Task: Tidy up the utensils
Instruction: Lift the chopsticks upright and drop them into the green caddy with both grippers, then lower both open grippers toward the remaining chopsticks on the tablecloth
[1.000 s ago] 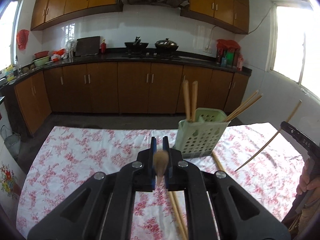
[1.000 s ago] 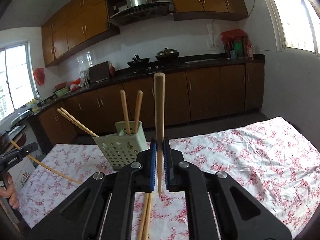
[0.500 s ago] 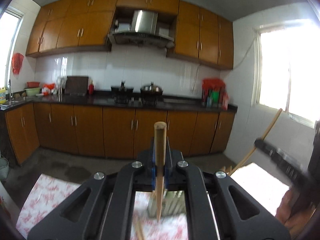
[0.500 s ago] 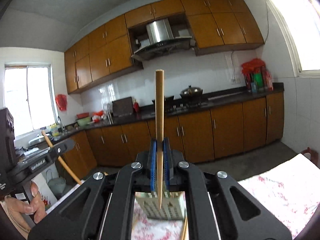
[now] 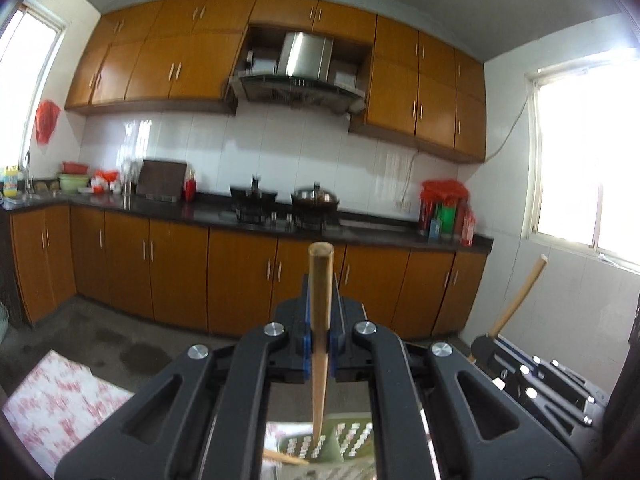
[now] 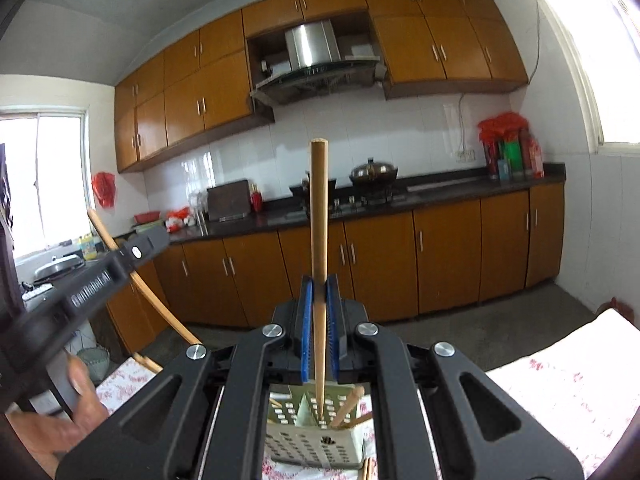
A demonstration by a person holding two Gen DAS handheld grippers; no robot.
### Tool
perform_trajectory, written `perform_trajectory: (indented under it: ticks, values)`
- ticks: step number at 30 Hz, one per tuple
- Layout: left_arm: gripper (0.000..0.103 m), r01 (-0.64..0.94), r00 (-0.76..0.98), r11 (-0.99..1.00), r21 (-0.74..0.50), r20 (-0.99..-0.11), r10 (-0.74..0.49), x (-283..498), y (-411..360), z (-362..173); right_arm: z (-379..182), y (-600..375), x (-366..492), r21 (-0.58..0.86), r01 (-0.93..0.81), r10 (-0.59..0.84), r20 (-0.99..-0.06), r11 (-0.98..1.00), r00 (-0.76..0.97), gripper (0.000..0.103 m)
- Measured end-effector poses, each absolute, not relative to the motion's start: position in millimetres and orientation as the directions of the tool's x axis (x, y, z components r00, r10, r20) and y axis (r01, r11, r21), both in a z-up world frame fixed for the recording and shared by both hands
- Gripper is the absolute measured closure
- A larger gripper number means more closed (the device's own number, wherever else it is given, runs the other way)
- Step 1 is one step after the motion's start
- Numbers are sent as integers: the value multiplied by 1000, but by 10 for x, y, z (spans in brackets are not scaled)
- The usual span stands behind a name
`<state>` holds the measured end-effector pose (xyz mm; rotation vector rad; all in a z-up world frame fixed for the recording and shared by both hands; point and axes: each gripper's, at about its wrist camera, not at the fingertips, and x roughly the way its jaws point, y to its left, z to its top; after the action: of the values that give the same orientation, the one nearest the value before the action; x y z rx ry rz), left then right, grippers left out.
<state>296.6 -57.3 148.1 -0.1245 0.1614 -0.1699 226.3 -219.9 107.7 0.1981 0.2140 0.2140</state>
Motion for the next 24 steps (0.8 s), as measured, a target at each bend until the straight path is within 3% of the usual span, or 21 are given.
perform_trajectory:
  ticks: [5,8,13,19,24]
  values:
    - [95,139,961,973,-182,-212,-177,3084,-441,1251,1003,-2220,2269,231,-185,237,-225,955,945,95]
    - [88,132,963,974,-184,-210,-170,3039,-382,1266,1027,-2215,2267,229,-180,235,-239,957,942,94]
    - [80,121,969,976,-180,-194,-155,2871,-301,1358,1132,-2248,2152,237,-169,224,-230,957,947,73]
    - [74,79,972,984,-163,-206,-112,2532,-100,1443,1236,-2357,1913,222,-129,180,-227,966,957,68]
    - [67,43,966,988,-151,-246,-80,2150,177,1331,1069,-2553,1647,223,-71,136,-294,972,946,67]
